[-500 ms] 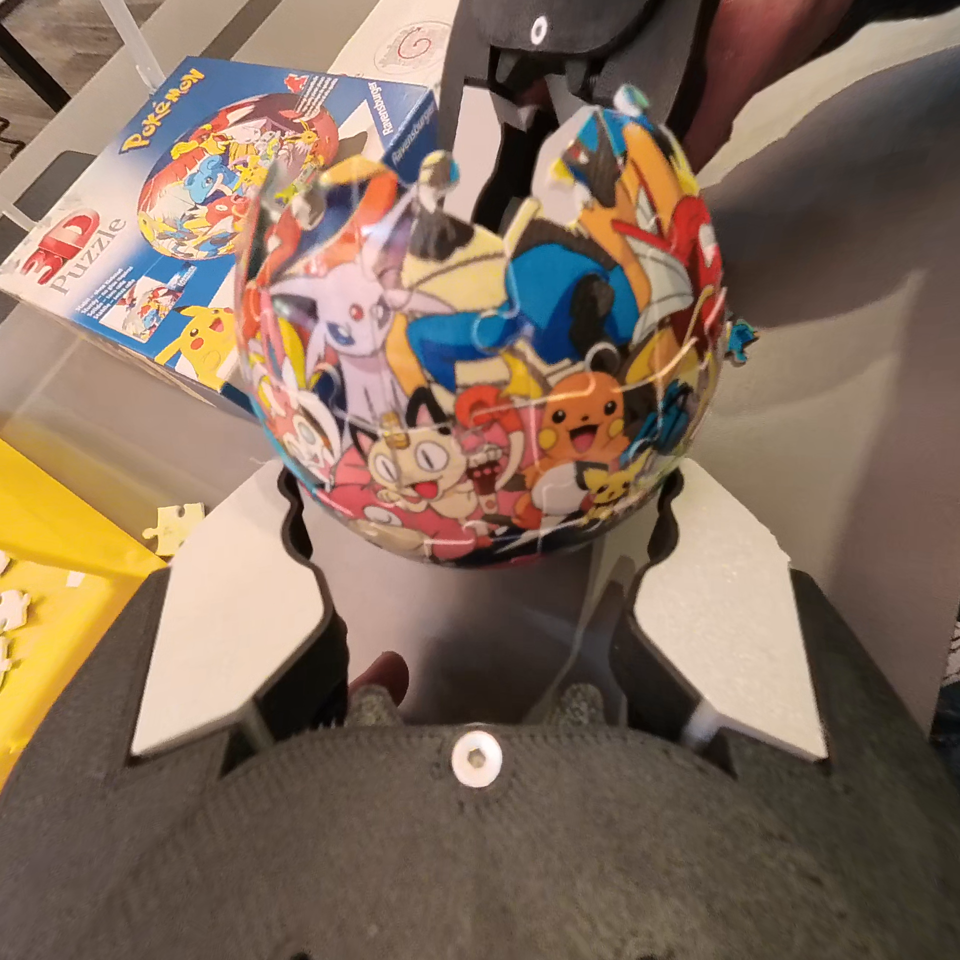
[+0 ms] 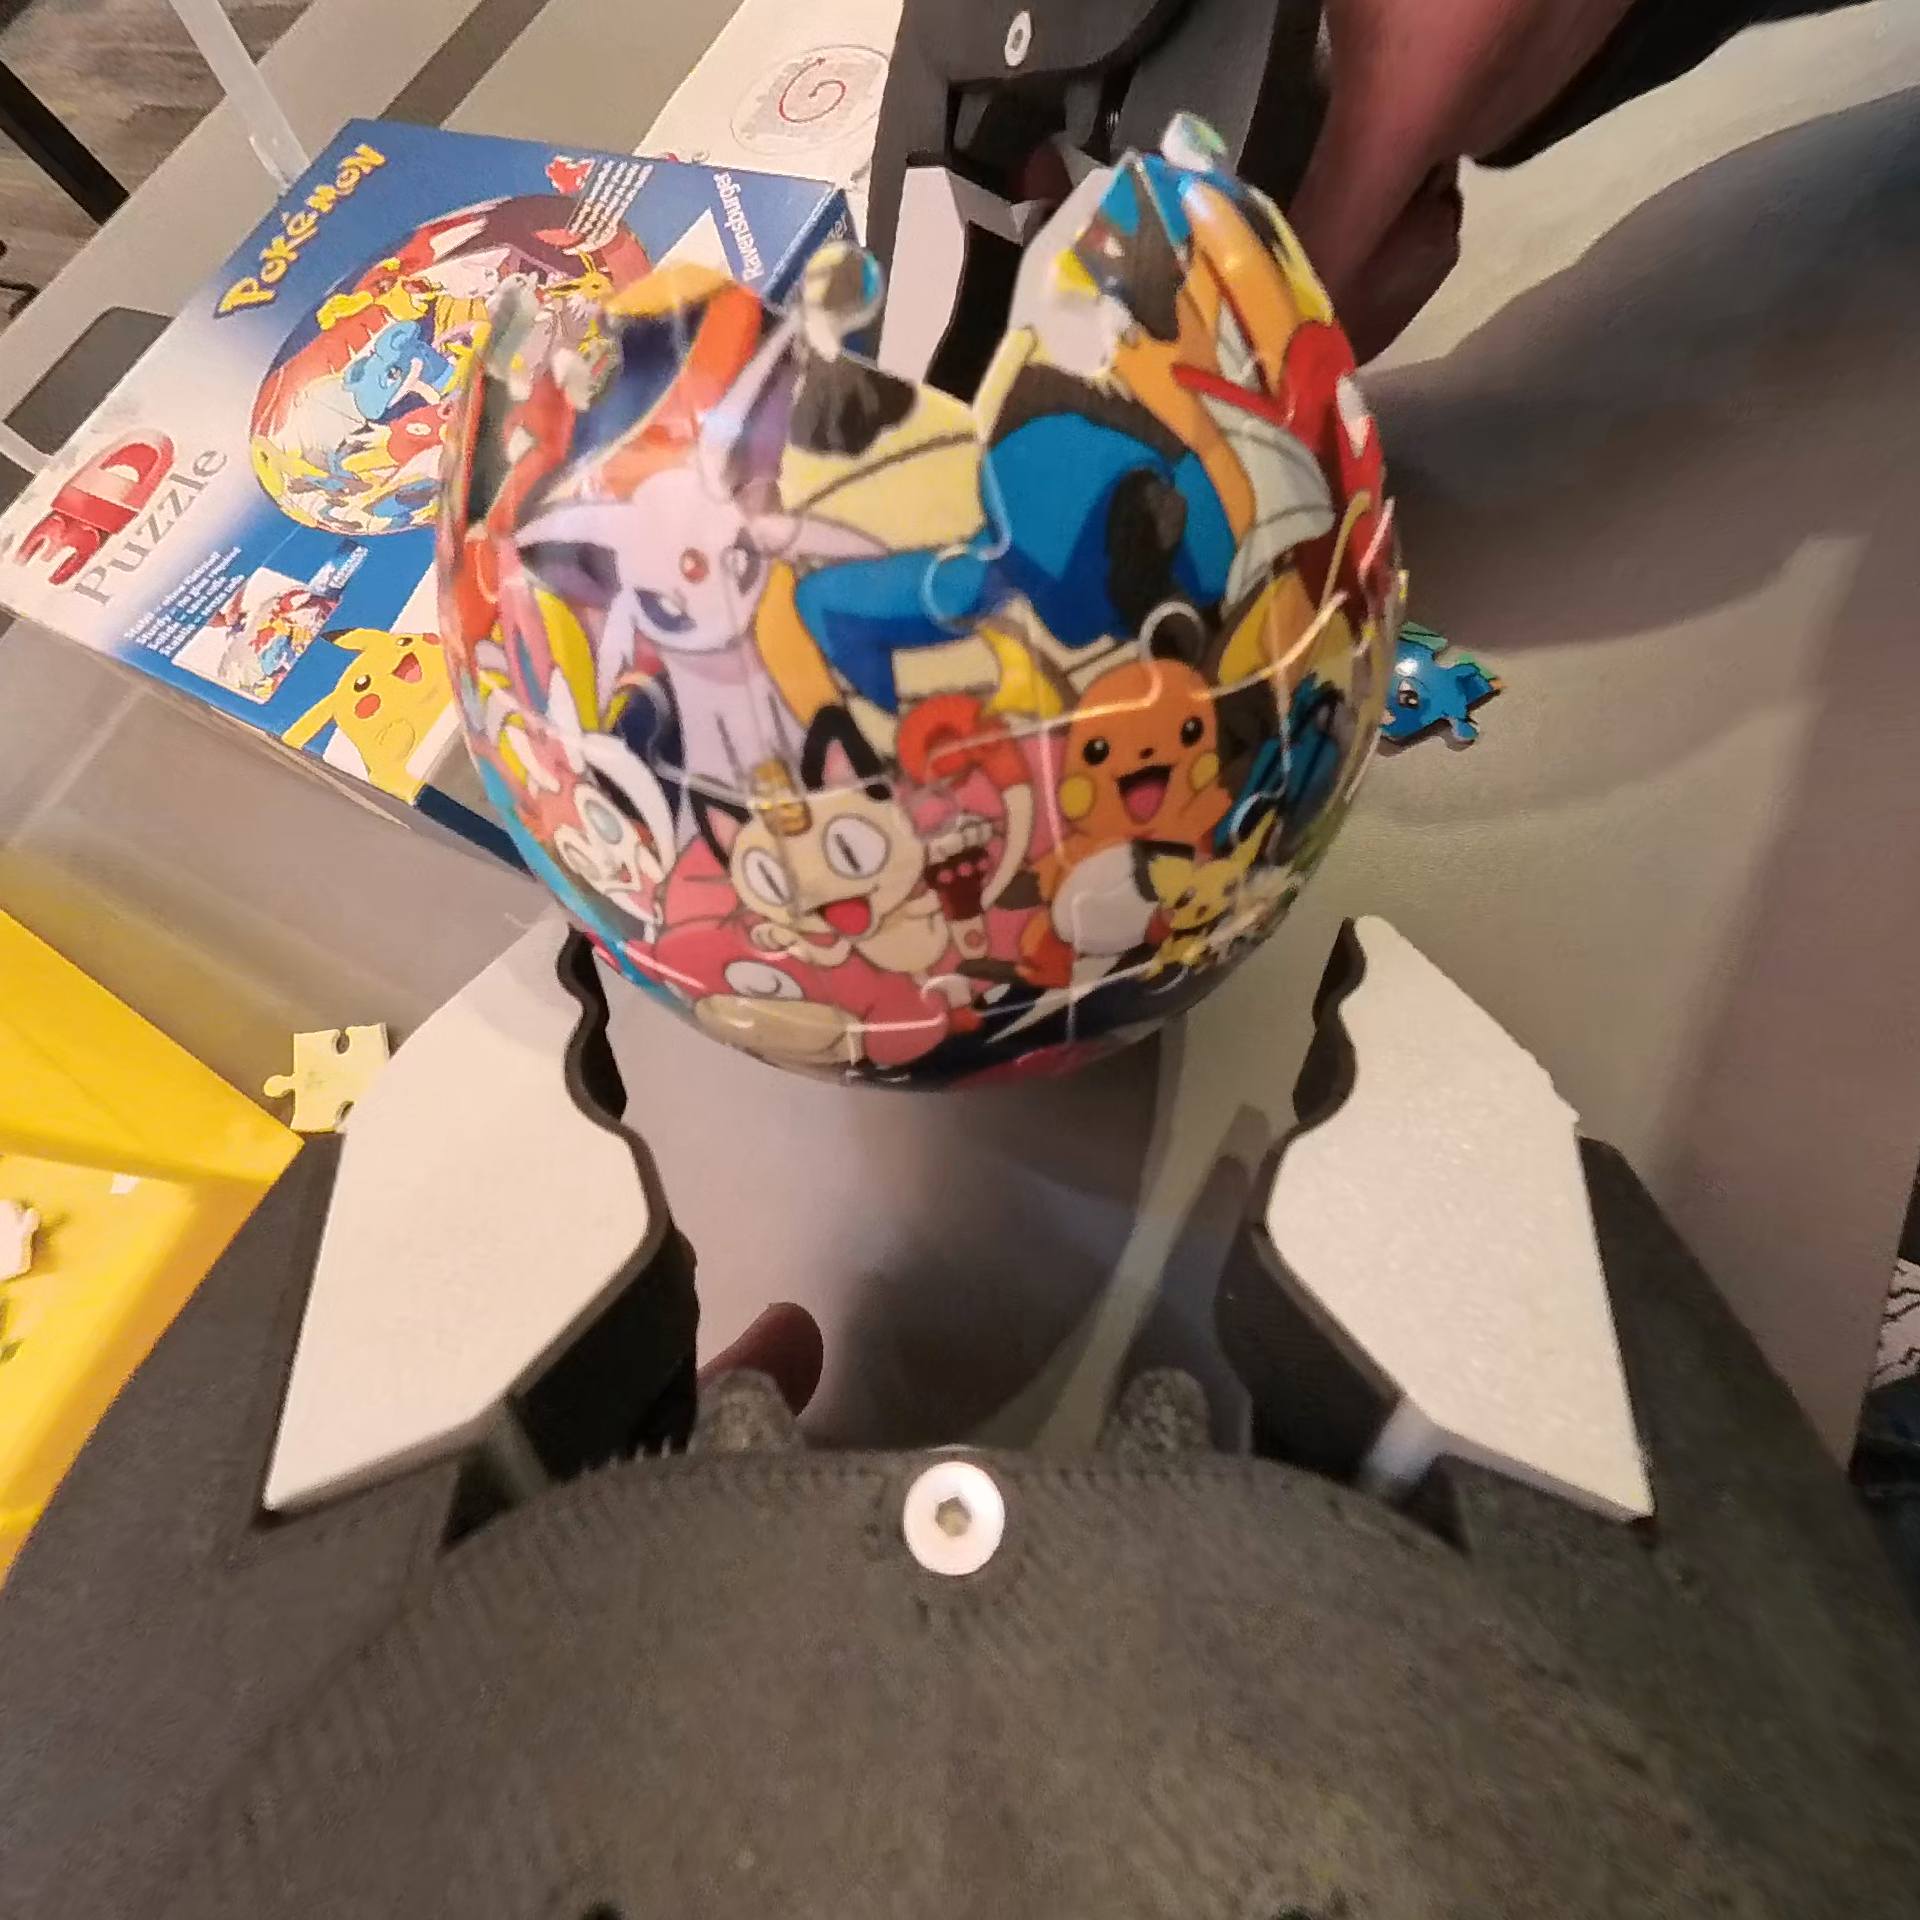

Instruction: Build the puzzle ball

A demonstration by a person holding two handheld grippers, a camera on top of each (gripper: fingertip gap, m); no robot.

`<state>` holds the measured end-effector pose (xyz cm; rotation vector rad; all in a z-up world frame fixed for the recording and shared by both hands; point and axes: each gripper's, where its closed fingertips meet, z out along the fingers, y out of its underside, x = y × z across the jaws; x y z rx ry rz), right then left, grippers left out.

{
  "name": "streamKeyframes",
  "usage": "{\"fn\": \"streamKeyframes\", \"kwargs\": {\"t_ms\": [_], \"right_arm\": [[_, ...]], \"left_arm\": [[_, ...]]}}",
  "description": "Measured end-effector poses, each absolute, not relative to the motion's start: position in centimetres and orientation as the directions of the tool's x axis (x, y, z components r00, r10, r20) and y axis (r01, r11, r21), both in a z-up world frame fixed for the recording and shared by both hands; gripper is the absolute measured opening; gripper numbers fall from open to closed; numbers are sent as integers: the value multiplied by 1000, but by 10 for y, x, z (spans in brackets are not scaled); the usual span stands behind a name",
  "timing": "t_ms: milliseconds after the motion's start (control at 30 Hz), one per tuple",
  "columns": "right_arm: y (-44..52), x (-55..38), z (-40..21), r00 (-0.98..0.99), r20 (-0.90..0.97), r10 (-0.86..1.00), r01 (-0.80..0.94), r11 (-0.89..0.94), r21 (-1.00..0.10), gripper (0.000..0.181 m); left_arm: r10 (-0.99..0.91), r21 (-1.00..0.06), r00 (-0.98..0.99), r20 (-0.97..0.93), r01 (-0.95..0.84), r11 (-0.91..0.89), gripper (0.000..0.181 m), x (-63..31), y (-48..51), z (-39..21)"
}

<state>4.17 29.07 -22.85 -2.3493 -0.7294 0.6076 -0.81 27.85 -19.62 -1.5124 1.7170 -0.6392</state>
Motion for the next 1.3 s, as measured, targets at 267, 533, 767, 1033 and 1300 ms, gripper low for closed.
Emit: {"fn": "streamKeyframes", "kwargs": {"t_ms": [267,533,767,1033,1300], "right_arm": [[290,43,-230,736,-191,649,406,-649,-643,20],[294,47,-225,748,-153,646,397,-619,-678,19],[293,49,-227,750,-322,577,265,-709,-653,16],[296,51,-226,725,-484,490,119,-782,-612,13],[299,52,-223,709,-487,510,123,-770,-626,14]], "left_arm": [[-980,-785,-16,-199,-596,170,127,-7,278,-196],[-979,-783,-11,-204,-599,170,125,-7,277,-196],[-980,-786,-13,-200,-595,168,126,-5,276,-196],[-980,-791,-8,-198,-590,164,126,-4,276,-195],[-980,-789,-10,-201,-592,168,125,-4,276,-195]]}}
